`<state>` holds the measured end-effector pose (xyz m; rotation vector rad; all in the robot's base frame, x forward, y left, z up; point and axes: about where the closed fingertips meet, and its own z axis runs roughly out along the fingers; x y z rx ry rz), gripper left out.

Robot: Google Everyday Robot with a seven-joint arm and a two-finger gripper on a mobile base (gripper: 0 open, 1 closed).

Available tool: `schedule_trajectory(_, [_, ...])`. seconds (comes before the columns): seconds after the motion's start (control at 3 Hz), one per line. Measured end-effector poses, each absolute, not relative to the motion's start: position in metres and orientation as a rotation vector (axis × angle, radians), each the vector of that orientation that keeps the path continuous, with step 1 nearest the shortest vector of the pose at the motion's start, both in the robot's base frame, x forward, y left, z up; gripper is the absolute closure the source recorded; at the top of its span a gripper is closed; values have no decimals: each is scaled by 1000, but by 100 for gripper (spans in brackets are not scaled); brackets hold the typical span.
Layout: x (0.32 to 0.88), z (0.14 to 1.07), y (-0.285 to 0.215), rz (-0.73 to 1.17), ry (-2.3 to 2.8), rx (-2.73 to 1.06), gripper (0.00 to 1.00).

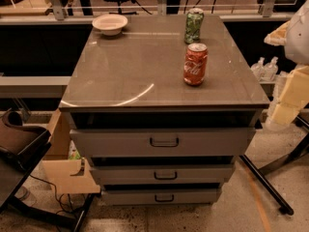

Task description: Move coke can near paper bowl

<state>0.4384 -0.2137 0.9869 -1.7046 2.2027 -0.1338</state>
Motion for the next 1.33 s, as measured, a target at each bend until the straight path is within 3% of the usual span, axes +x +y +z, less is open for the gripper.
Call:
schedule_trajectory(0.67, [445,983,-211,-101,2180,-1662,0])
schedule_trajectory(1.33, [489,951,-214,118,2087,-1341,0])
